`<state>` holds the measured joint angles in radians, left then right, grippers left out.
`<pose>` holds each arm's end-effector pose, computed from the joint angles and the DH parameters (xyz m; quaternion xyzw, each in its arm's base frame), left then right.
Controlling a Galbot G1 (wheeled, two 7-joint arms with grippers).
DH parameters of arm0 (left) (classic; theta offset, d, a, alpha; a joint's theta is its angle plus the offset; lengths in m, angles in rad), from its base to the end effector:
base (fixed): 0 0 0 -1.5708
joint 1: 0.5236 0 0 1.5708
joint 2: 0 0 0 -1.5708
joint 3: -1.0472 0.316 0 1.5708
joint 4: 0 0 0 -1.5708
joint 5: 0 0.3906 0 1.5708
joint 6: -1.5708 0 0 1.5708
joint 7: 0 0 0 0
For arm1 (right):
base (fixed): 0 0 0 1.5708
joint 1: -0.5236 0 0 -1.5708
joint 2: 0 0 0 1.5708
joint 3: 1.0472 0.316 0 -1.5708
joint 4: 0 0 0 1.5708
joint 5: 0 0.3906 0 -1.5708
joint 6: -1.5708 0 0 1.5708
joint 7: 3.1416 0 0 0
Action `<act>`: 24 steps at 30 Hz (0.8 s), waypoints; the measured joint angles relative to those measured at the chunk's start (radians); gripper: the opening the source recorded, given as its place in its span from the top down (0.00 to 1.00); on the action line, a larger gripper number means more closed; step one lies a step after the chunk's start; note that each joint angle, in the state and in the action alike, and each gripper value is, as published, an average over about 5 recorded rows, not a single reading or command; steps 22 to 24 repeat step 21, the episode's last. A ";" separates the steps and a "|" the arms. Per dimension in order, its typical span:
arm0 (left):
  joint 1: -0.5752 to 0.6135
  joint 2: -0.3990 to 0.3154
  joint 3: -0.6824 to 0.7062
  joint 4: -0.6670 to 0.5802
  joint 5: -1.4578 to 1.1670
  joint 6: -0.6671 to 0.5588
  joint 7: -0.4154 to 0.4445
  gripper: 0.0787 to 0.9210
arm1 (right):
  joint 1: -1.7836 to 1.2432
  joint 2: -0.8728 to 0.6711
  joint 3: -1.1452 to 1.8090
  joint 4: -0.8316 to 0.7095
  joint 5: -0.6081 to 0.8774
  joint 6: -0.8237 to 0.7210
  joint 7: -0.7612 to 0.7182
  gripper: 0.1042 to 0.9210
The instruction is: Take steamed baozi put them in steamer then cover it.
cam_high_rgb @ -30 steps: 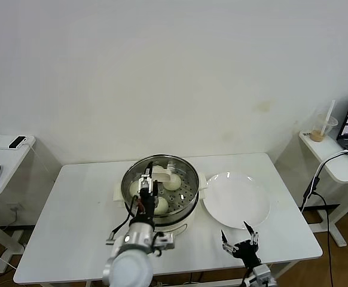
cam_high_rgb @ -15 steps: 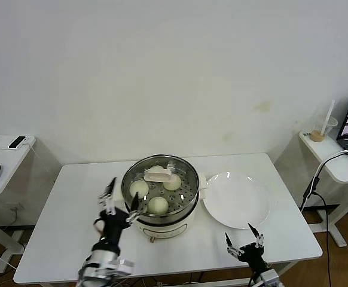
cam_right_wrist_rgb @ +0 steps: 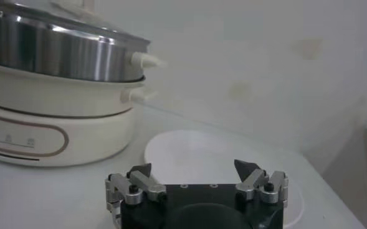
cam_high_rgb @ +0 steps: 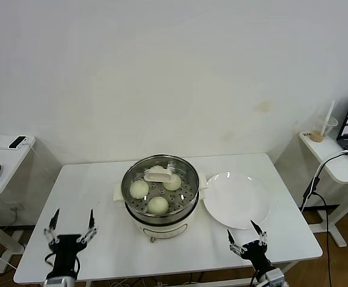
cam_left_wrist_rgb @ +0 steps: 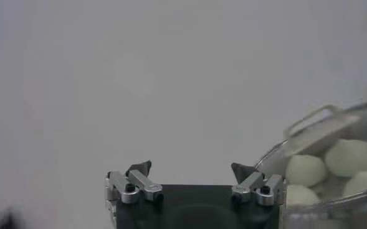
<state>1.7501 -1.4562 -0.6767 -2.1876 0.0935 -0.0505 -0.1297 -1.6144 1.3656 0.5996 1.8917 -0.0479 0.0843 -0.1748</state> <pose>0.1860 0.0586 -0.2676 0.0841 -0.9866 -0.1395 0.0056 0.2134 -0.0668 -0.3529 0.1044 -0.9828 0.1244 0.0876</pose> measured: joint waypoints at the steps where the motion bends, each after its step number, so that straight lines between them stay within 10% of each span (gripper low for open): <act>1: 0.010 0.000 -0.007 0.007 -0.029 -0.008 0.000 0.12 | -0.001 0.001 0.001 0.002 0.002 0.000 0.000 0.12; 24: 0.086 -0.015 -0.035 0.031 -0.186 -0.071 0.016 0.12 | -0.017 -0.014 -0.010 0.048 0.051 -0.031 0.005 0.12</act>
